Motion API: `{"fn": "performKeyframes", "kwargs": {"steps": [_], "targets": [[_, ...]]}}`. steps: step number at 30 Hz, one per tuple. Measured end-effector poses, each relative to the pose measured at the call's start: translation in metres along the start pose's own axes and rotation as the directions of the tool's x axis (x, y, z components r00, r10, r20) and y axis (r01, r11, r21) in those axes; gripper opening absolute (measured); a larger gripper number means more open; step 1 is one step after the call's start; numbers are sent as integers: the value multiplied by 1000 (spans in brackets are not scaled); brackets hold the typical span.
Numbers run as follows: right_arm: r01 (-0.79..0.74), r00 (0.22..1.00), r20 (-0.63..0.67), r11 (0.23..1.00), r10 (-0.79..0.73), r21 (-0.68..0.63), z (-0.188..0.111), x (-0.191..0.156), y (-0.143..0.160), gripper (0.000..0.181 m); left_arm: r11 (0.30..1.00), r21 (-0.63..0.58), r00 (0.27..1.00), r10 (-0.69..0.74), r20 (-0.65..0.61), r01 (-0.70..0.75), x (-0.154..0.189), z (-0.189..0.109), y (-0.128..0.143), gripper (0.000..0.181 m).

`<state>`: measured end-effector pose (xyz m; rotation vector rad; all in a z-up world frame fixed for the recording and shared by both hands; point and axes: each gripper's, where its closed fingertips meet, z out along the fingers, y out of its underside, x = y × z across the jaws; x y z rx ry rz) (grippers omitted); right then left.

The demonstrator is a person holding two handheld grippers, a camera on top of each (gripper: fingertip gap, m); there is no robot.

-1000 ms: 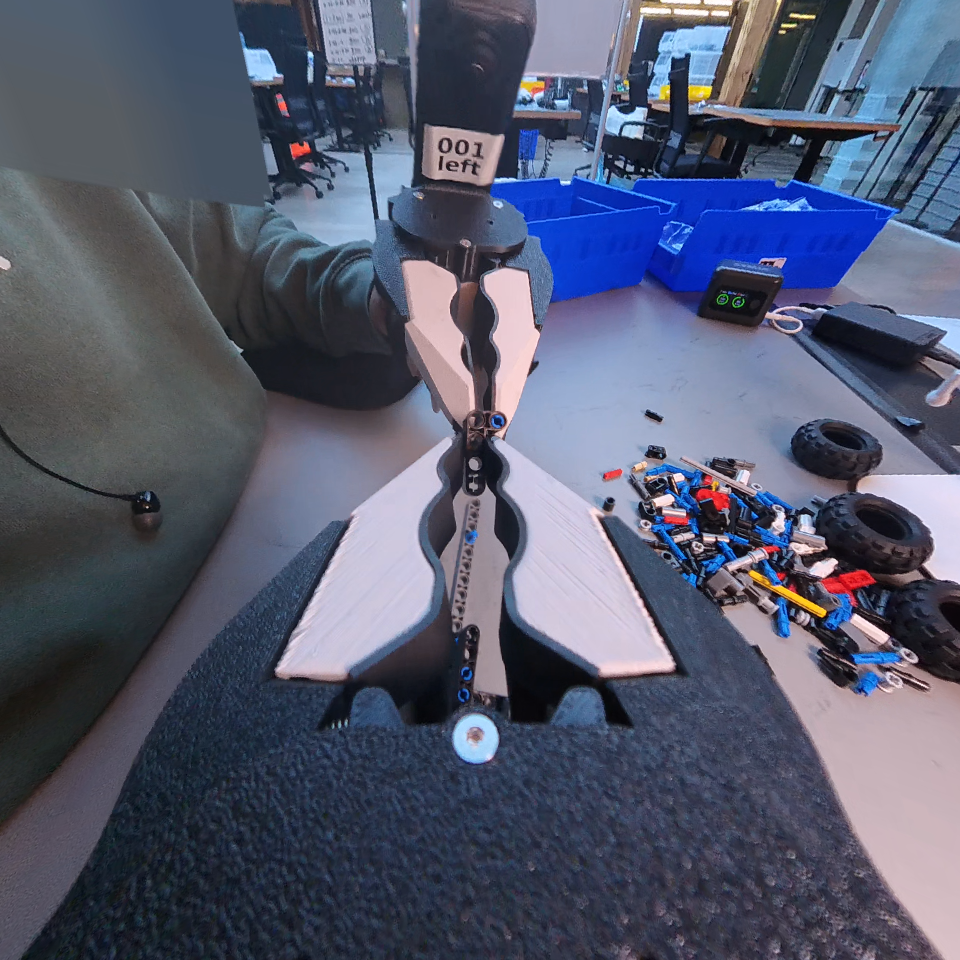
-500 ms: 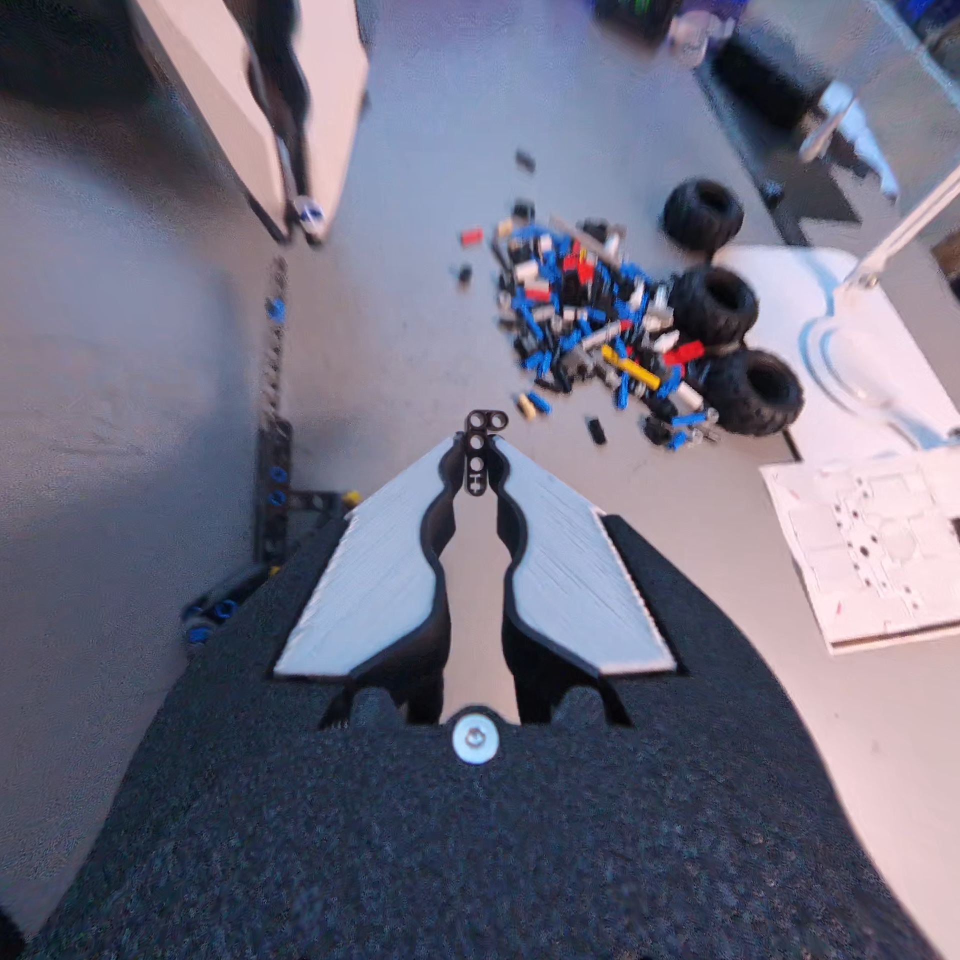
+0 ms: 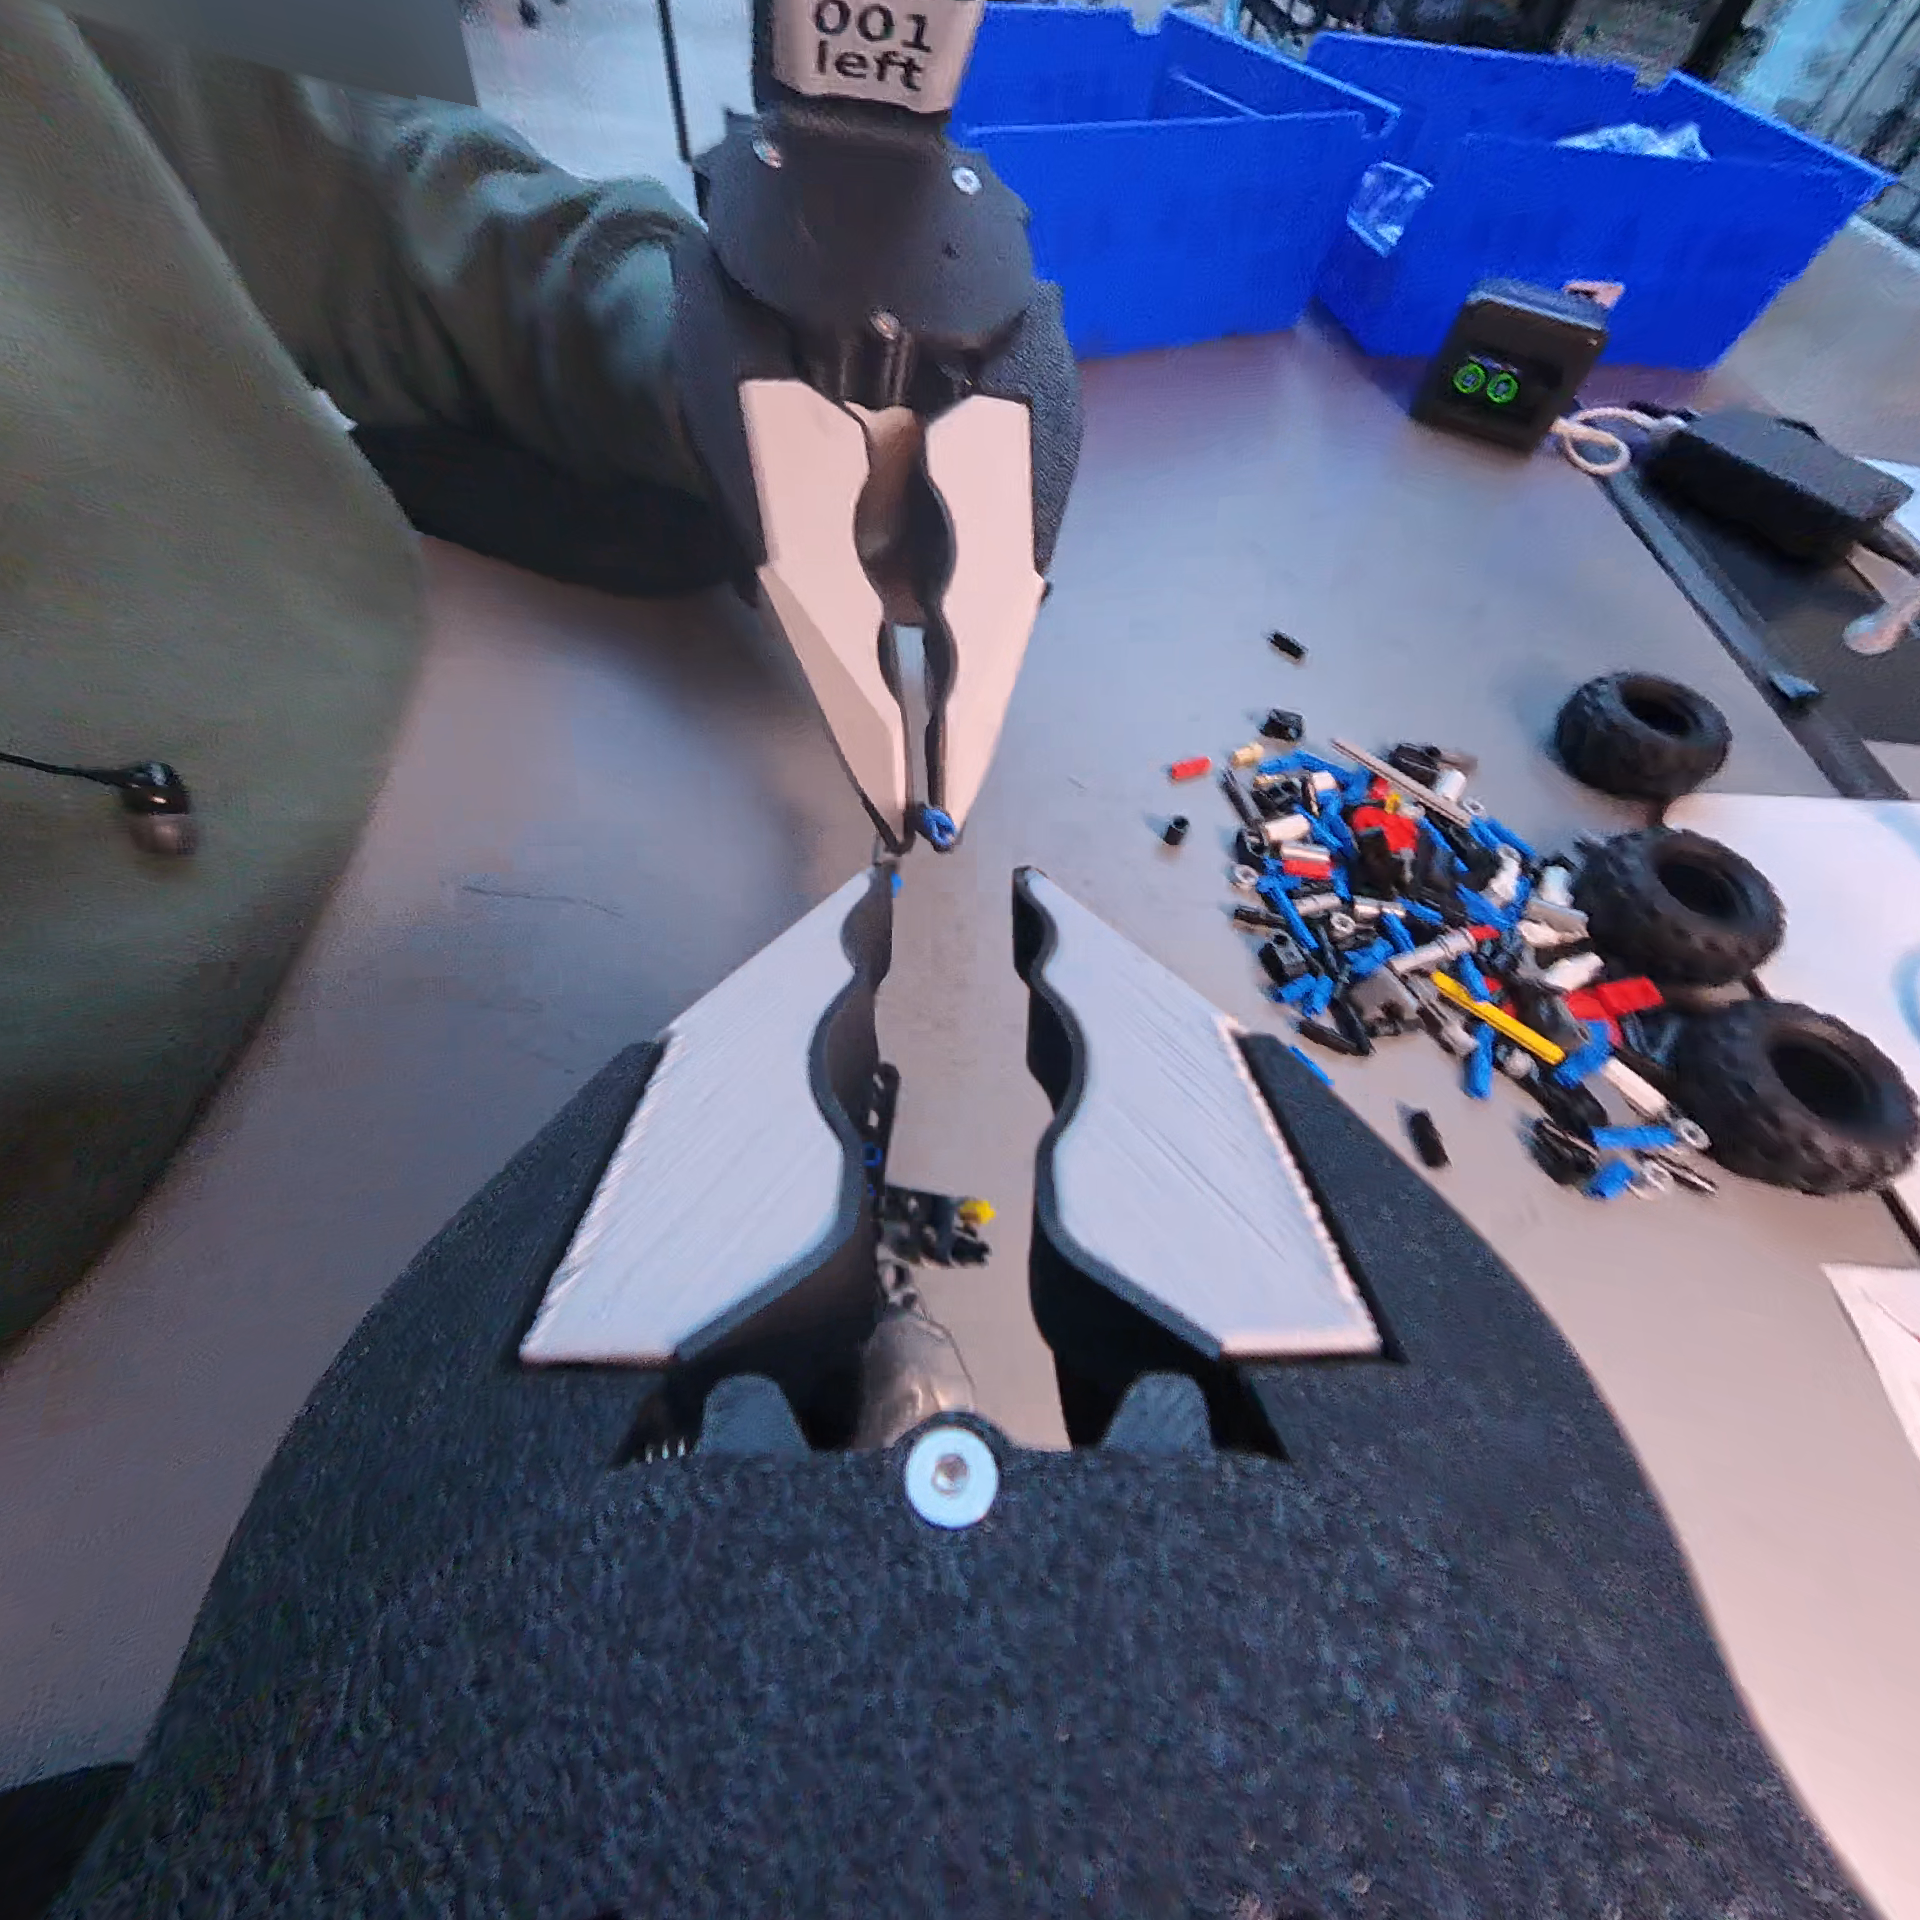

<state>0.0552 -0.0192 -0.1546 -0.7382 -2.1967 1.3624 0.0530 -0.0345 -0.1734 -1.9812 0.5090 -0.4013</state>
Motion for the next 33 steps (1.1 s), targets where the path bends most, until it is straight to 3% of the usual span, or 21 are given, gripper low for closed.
{"fn": "performKeyframes", "kwargs": {"steps": [6,15,19,23,29,33], "targets": [[17,998,56,1000,-18,2,11,-13,-2,4,996,-18,996,84,10,-84,10,2,-2,3],[29,996,78,1000,-30,9,13,-19,-3,4,992,-41,993,119,12,-118,14,3,1,4],[26,996,82,998,-31,63,9,-19,-10,3,995,18,995,99,-1,-99,15,-1,-6,5],[42,994,95,991,-54,125,5,-23,-19,3,995,89,997,41,-69,-35,22,-6,-16,23],[62,991,110,989,-77,134,8,-29,-18,3,993,87,995,82,-64,-76,28,-8,-19,7],[66,989,120,985,-86,161,7,-31,-23,3,989,75,991,128,-37,-124,28,-11,-22,6]]}}
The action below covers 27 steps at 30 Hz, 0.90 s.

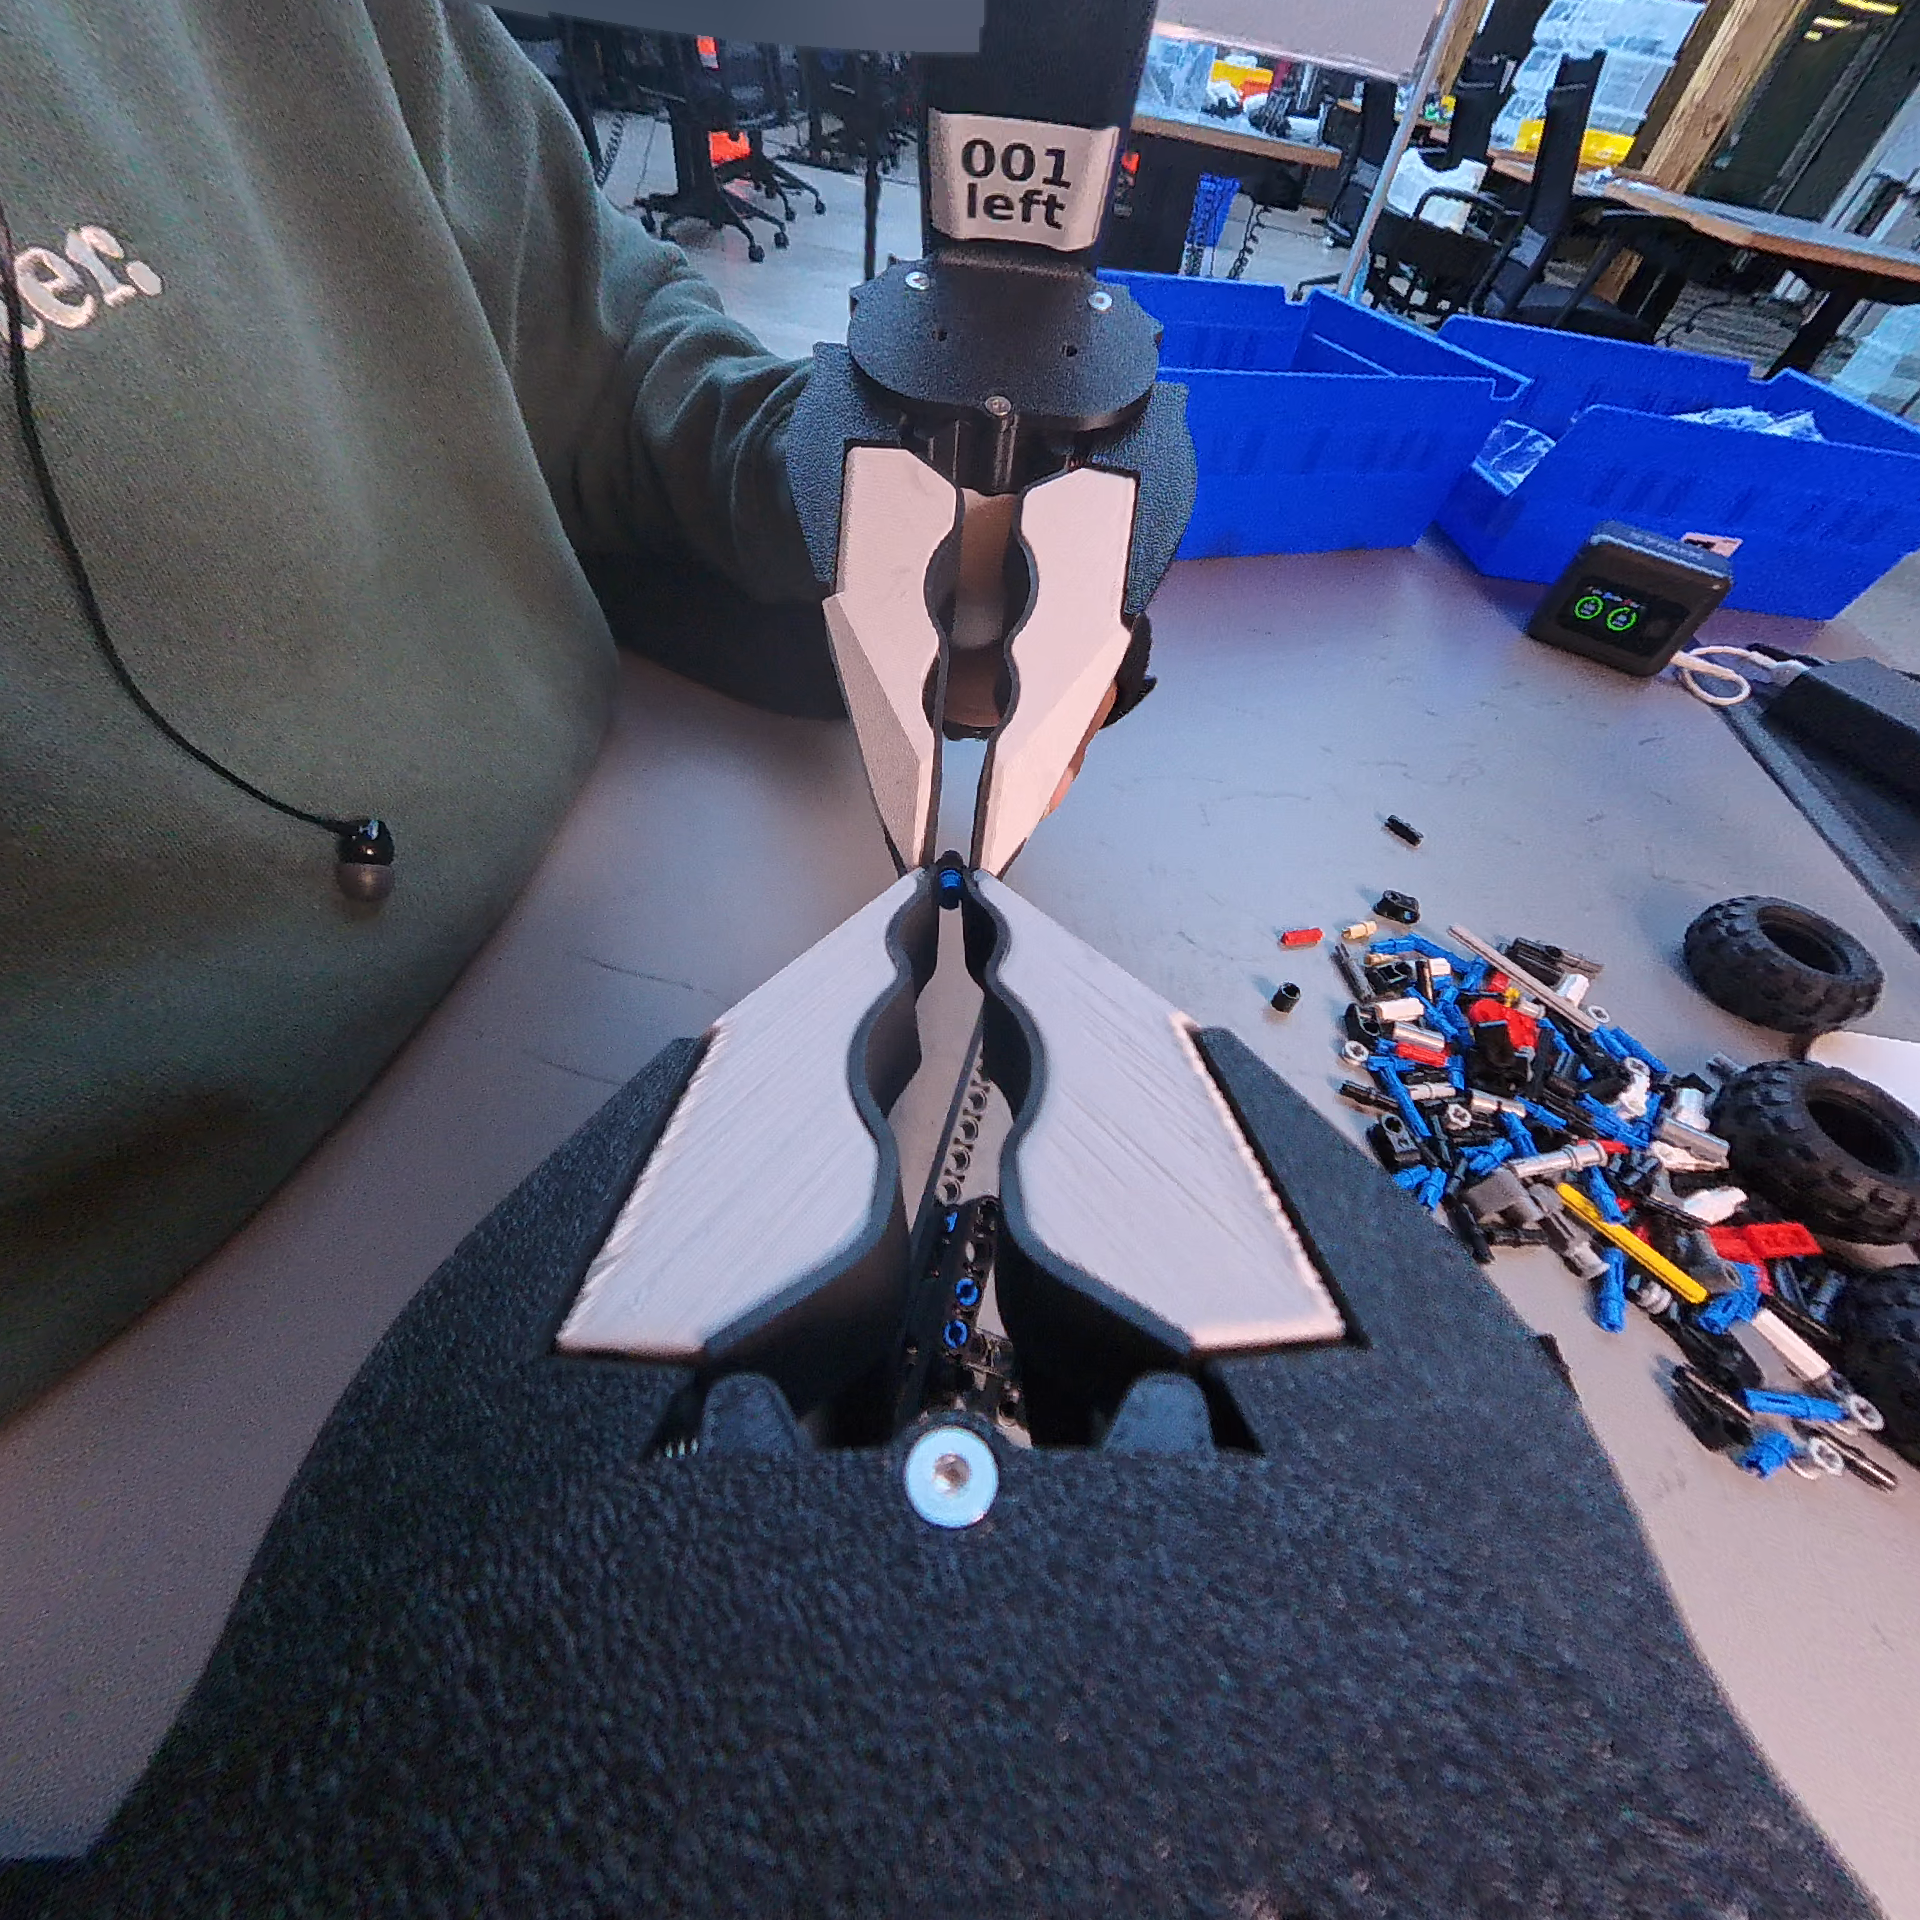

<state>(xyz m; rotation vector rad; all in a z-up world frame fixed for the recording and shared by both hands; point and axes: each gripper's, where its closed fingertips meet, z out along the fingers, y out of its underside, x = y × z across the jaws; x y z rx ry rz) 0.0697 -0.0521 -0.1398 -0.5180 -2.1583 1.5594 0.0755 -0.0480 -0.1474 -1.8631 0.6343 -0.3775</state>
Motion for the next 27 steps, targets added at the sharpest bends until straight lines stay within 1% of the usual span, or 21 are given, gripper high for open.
{"fn": "performKeyframes", "kwargs": {"steps": [6,8,10,11,14,16,18,20,22,25,27], "targets": [[-3,1000,-12,1000,3,7,-5,5,-2,3,998,-34,997,55,46,-53,-7,-6,1,6],[-2,995,-97,999,5,34,-28,23,-9,3,996,-75,991,57,118,-49,-26,-18,14,6],[-4,986,-166,999,11,42,-49,37,-13,3,998,-57,989,5,146,4,-39,-32,19,6],[-2,982,-187,999,10,39,-52,41,-13,3,999,-54,987,9,162,0,-44,-35,18,6],[-32,978,-205,999,37,31,-45,48,-5,3,999,-43,982,6,189,2,-54,-34,16,6],[-39,979,-200,999,41,17,-39,50,-1,3,998,-54,970,-12,242,26,-68,-34,25,6],[-36,981,-190,999,37,9,-33,50,0,3,997,-74,947,-8,321,33,-89,-33,34,6],[-36,983,-178,999,37,9,-28,49,0,3,992,-127,913,39,406,14,-115,-29,42,6],[-39,982,-183,999,38,-1,-23,51,3,3,984,-177,884,71,461,14,-138,-21,49,6],[-40,973,-227,999,33,-28,-20,60,10,3,975,-216,860,69,505,48,-163,-12,60,6],[-42,955,-294,997,22,-63,-19,77,18,3,967,-246,852,76,518,63,-173,-10,67,7]]}}
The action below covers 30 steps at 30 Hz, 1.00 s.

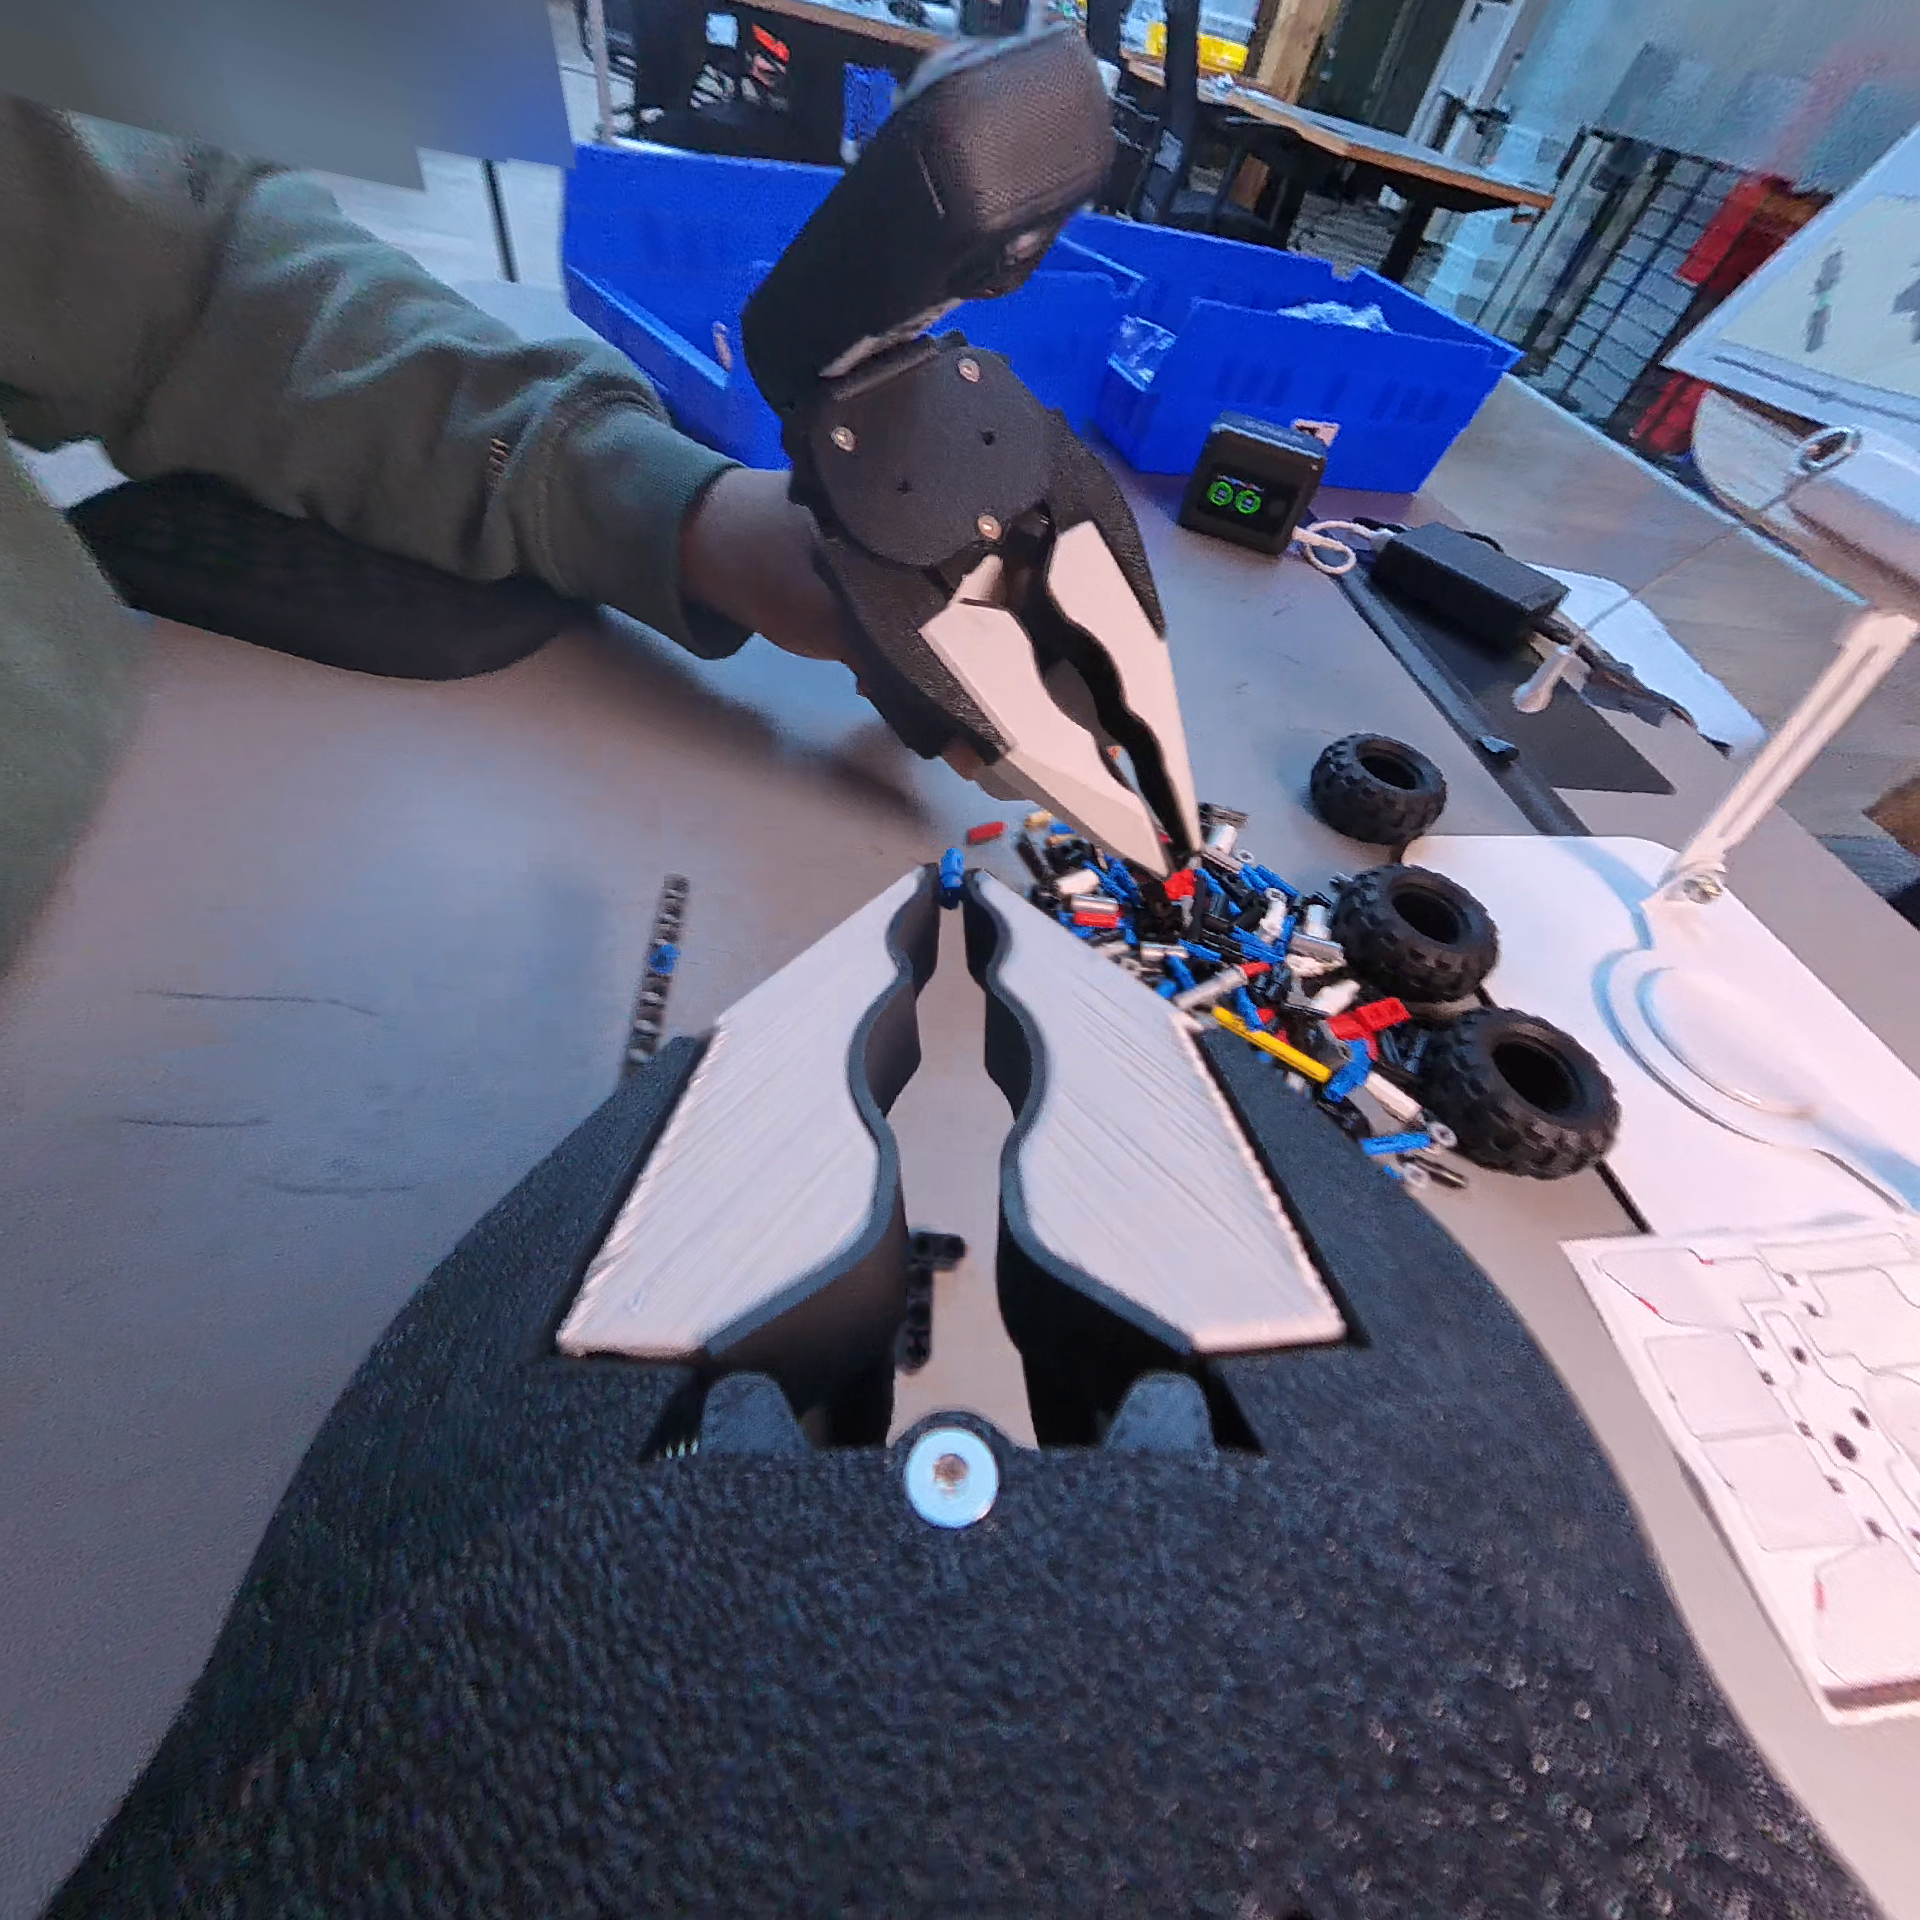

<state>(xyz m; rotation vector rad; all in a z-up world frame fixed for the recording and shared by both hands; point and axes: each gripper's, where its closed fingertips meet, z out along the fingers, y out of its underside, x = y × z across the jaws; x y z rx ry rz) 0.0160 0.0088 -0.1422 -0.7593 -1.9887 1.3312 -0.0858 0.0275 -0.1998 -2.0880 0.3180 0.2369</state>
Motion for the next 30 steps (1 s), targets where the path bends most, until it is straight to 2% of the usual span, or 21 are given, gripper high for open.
{"fn": "performKeyframes", "kwargs": {"steps": [5,9,11,14,18,21,23,25,28,30], "targets": [[24,984,-171,988,-51,-156,25,50,29,4,999,8,999,-46,-13,46,-4,-1,1,26],[84,971,-194,959,-140,-272,50,70,47,4,994,61,993,-90,-78,95,1,-16,-8,28],[86,967,-201,941,-158,-327,58,77,58,4,987,98,980,-112,-163,129,12,-28,-16,29],[67,966,-211,929,-153,-365,62,83,68,27,980,122,940,-108,-324,155,38,-48,-24,30],[42,965,-239,960,-111,-277,50,86,46,36,978,112,864,-96,-494,173,70,-70,-25,36],[28,983,-173,985,-59,-172,33,69,14,31,986,74,804,-75,-590,147,94,-81,-18,37],[12,1000,-5,989,-13,-147,22,34,1,23,995,23,782,-58,-621,92,110,-81,-7,37],[13,987,159,983,16,-183,14,-6,1,23,999,-17,761,-36,-648,32,126,-80,4,34],[73,955,296,969,0,-237,18,-48,10,20,998,-66,746,-28,-666,-22,140,-75,15,24],[115,941,339,949,-9,-293,26,-62,23,17,997,-75,736,-33,-676,-24,145,-73,17,15]]}}
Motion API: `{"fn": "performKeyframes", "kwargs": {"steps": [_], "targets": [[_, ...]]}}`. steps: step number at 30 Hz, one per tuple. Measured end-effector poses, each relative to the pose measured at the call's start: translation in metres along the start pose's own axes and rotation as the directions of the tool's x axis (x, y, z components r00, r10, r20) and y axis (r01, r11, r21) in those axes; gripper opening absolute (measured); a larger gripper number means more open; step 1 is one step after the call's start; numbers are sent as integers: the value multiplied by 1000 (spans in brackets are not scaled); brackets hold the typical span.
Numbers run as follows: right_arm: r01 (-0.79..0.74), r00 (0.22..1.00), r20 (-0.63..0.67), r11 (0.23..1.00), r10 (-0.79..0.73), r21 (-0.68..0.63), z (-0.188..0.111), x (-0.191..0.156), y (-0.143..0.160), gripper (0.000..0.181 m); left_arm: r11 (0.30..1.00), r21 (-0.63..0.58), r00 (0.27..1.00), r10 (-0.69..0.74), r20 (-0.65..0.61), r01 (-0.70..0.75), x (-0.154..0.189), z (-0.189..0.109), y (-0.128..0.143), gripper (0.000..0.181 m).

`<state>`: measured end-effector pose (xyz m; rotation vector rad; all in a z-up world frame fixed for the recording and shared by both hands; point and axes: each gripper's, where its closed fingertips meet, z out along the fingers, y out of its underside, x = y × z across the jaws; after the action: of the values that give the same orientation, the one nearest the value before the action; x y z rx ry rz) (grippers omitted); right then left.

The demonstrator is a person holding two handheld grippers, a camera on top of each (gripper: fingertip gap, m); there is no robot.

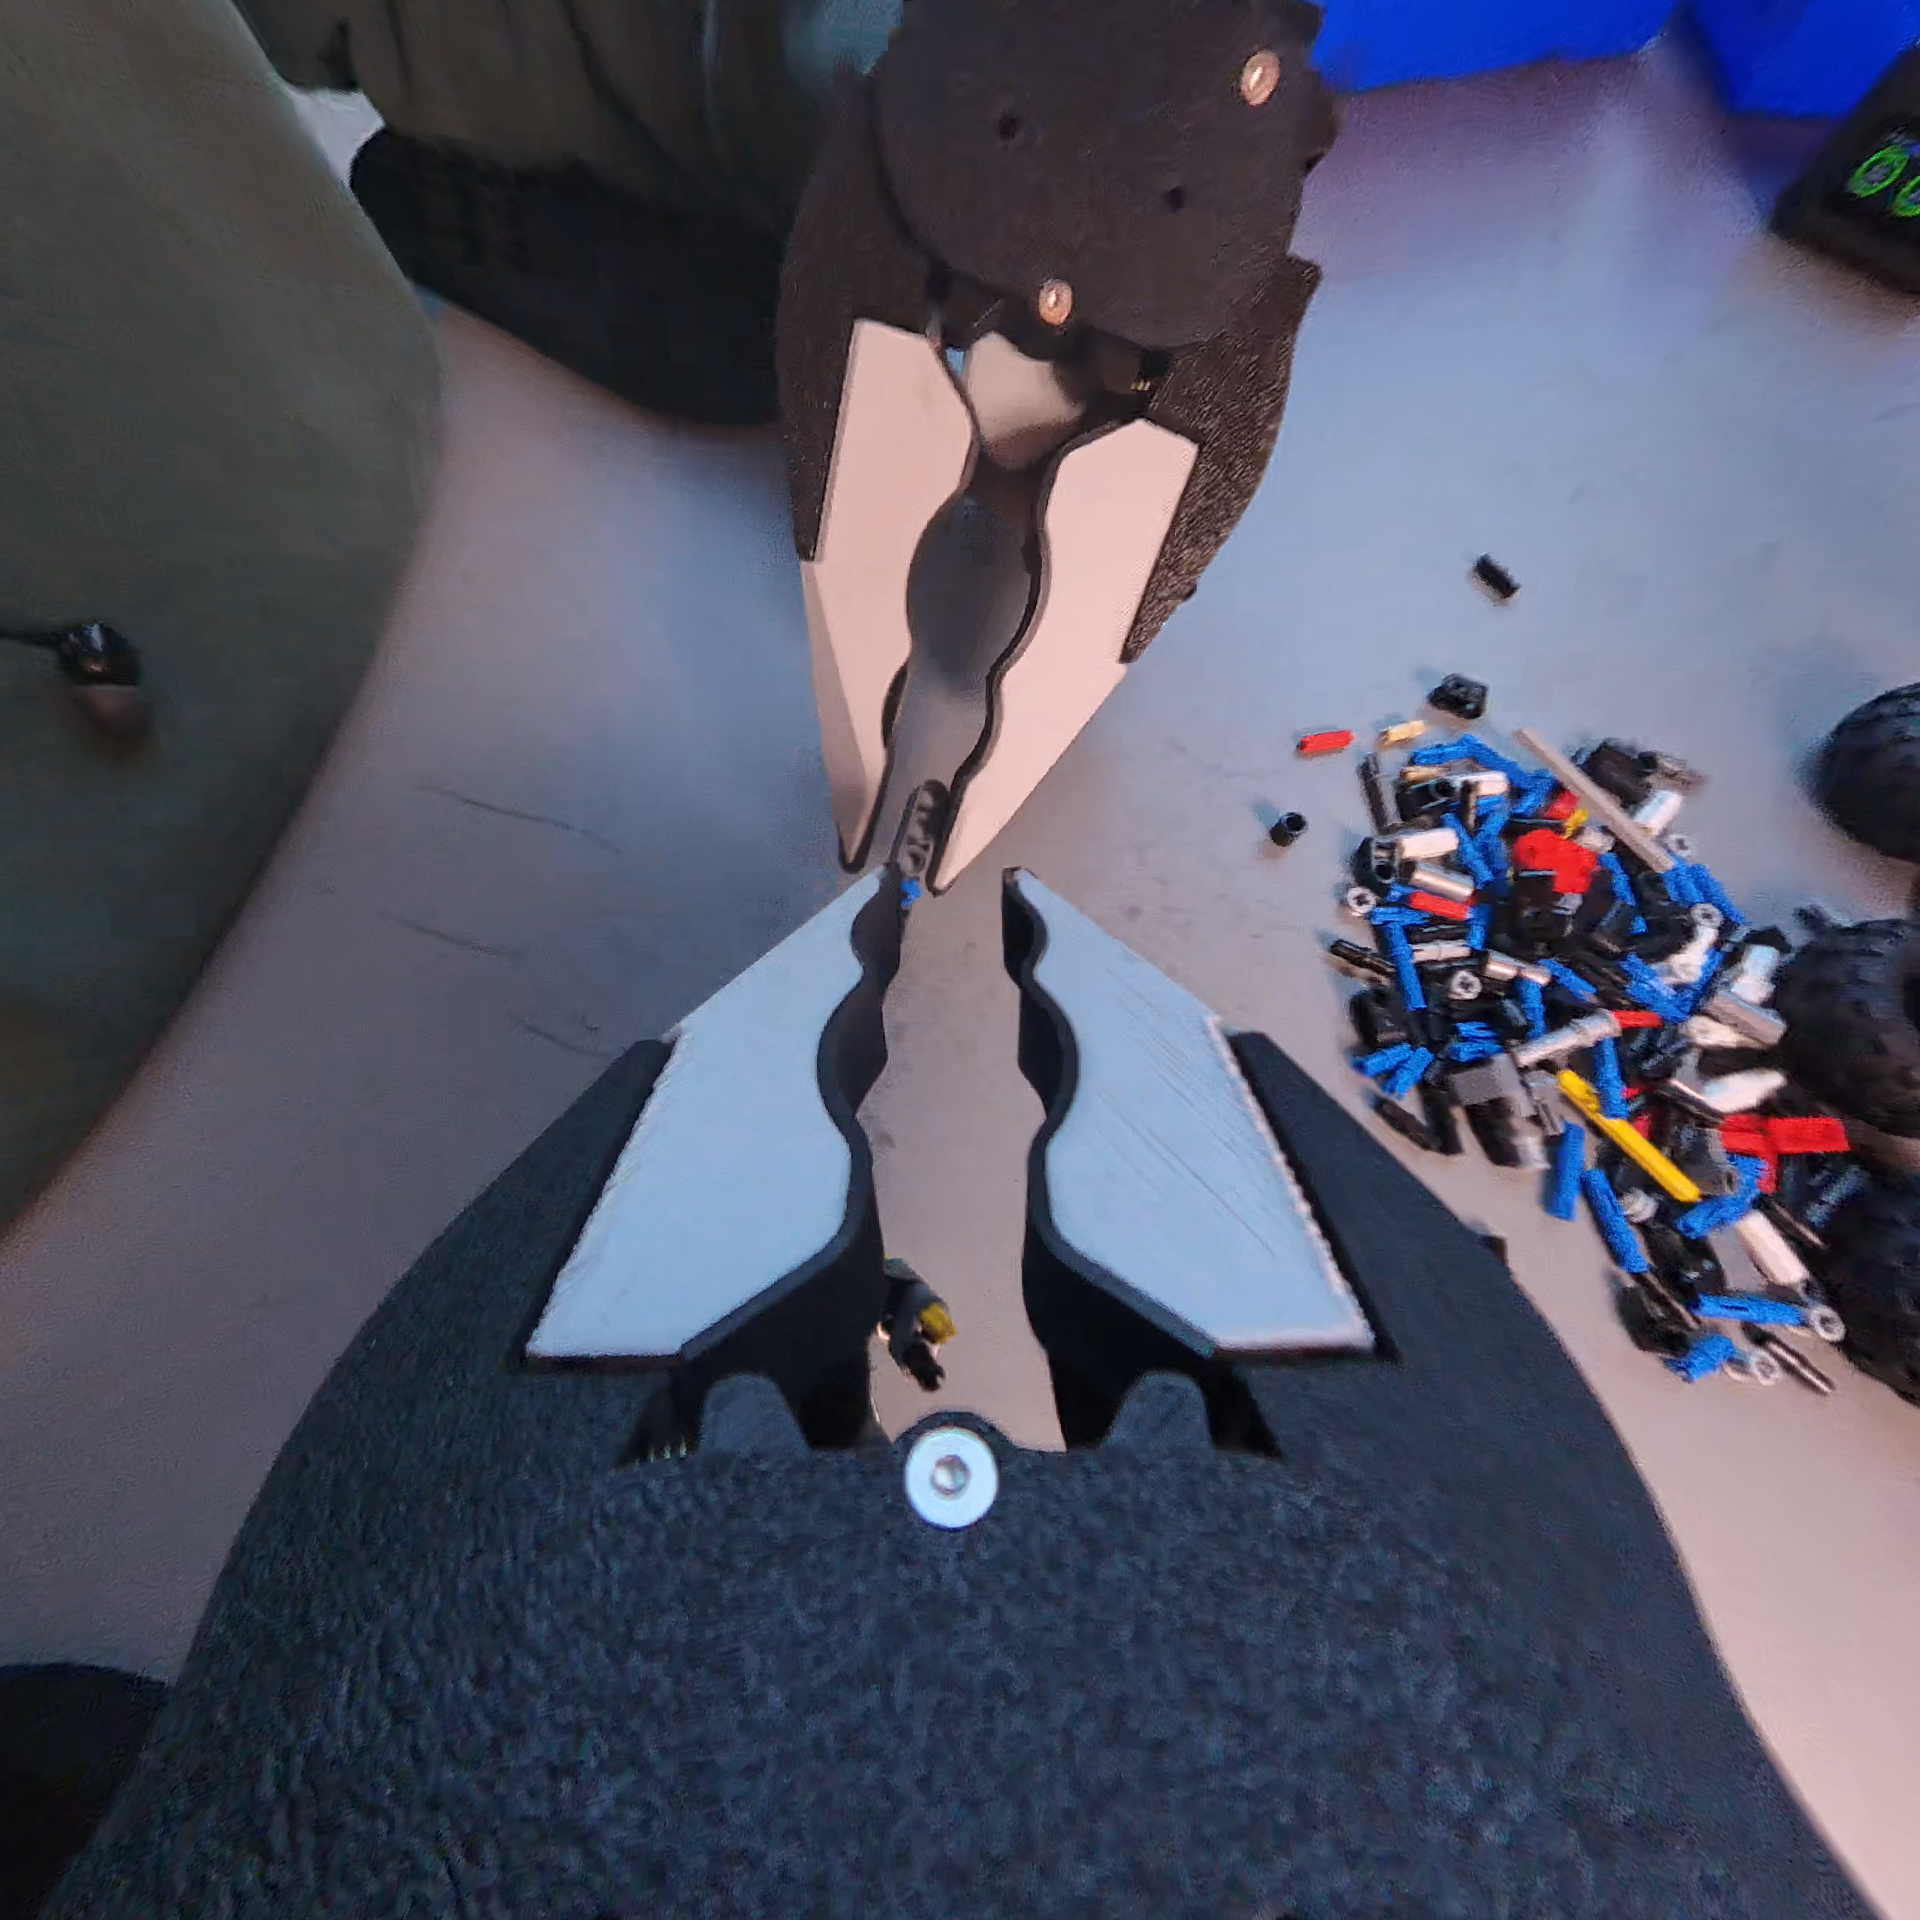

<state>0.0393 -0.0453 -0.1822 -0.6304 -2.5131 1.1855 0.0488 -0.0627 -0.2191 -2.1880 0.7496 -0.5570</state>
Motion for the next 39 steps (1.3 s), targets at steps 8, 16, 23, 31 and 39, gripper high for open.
{"fn": "performKeyframes", "kwargs": {"steps": [8,16,23,31,39], "targets": [[-30,997,72,999,33,-44,13,-10,7,7,1000,-4,999,22,23,-22,2,3,-3,9],[-52,991,116,996,61,-74,18,-18,12,8,1000,-5,999,30,22,-30,4,4,-3,8],[-60,990,126,996,69,-70,16,-16,13,2,999,-3,998,39,43,-39,3,5,-5,8],[-82,980,186,996,74,31,5,-14,8,1,999,40,999,21,41,-23,3,3,-16,8],[-78,983,170,995,66,64,2,-8,2,0,999,53,999,-14,37,12,-1,-3,-20,8]]}}
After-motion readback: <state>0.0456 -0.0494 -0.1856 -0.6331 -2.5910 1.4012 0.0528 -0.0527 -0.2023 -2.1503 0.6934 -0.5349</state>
